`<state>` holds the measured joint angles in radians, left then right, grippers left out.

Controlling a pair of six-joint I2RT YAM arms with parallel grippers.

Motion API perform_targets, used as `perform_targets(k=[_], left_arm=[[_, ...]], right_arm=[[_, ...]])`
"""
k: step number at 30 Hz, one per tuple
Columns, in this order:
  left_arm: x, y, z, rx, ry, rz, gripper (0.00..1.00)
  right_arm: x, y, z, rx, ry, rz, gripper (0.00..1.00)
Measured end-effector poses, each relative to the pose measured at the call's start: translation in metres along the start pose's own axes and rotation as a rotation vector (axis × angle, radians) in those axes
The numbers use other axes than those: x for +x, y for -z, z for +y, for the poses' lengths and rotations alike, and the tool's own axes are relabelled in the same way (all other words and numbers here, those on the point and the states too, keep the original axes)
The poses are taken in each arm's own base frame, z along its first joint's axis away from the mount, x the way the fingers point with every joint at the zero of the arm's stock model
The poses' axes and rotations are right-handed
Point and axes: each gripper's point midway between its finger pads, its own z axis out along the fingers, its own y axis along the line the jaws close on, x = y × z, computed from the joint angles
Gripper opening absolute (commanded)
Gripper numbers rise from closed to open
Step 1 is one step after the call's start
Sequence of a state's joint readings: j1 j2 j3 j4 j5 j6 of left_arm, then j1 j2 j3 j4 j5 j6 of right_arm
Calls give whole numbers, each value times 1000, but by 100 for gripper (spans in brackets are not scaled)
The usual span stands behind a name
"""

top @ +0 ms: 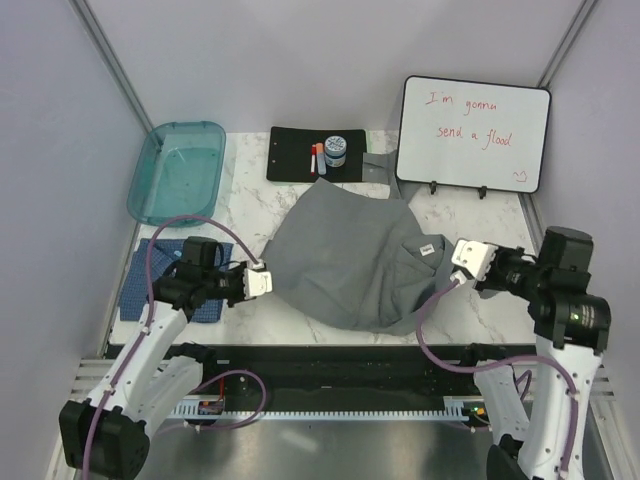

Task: Fold and stack the long sleeve shirts
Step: Flatten the shirt out

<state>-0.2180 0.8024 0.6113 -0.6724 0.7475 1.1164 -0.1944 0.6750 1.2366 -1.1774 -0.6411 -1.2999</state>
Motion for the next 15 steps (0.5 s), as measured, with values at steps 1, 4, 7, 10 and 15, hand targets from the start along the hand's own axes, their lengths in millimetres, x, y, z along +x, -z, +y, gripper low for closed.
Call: perform_targets(k=[1,4,7,10,15], left_arm=[[7,-2,-8,25,12,17,2],[17,-4,-22,83,31,45,2],[21,-6,-29,111,31,56,2],[29,-9,-35,143,56,76,2],[41,-14,-38,171,120,114,2]], right_arm=[[7,-10,19,-72,-28,-15,0],[11,-32,47,-200,-91,-96,0],[2,-53,48,-241,-151,-205,0],[-2,-86,46,-272,-257,-242,0],[-32,-139,60,-459,-464,-231,0]])
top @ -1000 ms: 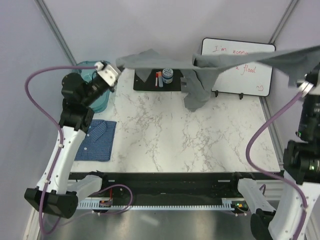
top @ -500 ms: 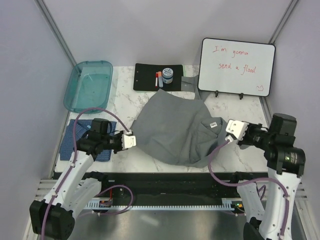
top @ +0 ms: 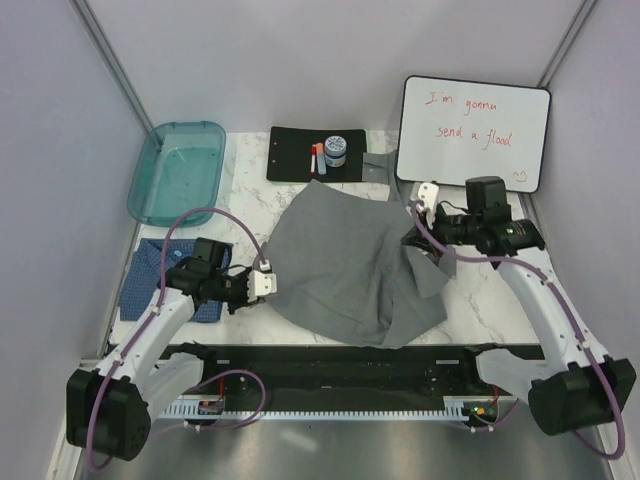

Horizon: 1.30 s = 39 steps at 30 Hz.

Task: Fold and stack the long sleeve shirts
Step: Flatten the shirt out

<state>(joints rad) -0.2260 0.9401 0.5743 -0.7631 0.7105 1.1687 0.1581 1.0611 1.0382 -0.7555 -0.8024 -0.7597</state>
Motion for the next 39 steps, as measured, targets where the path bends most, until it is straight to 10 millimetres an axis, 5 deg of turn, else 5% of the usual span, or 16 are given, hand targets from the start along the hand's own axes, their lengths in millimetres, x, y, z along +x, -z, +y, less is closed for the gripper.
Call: perform_targets(k=[4,9,11,13,17,20,25,28,33,39], left_arm=[[-1,-1,3,-13,54,-3,2],[-6,-2,12,-55,107,-25,2],[-8,-2,15,-65,124,-32,2],[-9,-3,17,-73,144,-39,17],[-9,-4,18,-77,185,-44,29],[-11,-4,19,-81,207,-47,32],[-26,4,38,-126,217,-68,36],[-34,8,68,-173,236,-51,42],[-22,-7,115,-211,312,44,43],[-14,-16,138,-249,339,132,43]], right_arm=[[-13,-19,13,-62,-177,-11,0],[-33,-26,106,-266,-115,-60,4],[-26,-27,126,-320,-89,-42,36],[-13,-32,145,-384,-60,13,98],[24,-50,161,-454,34,214,93],[36,-52,134,-378,51,323,81],[26,-29,10,-11,-134,316,55],[31,-45,-37,77,-244,352,51],[87,-90,-48,50,-431,514,49],[131,-102,-45,66,-537,664,44]])
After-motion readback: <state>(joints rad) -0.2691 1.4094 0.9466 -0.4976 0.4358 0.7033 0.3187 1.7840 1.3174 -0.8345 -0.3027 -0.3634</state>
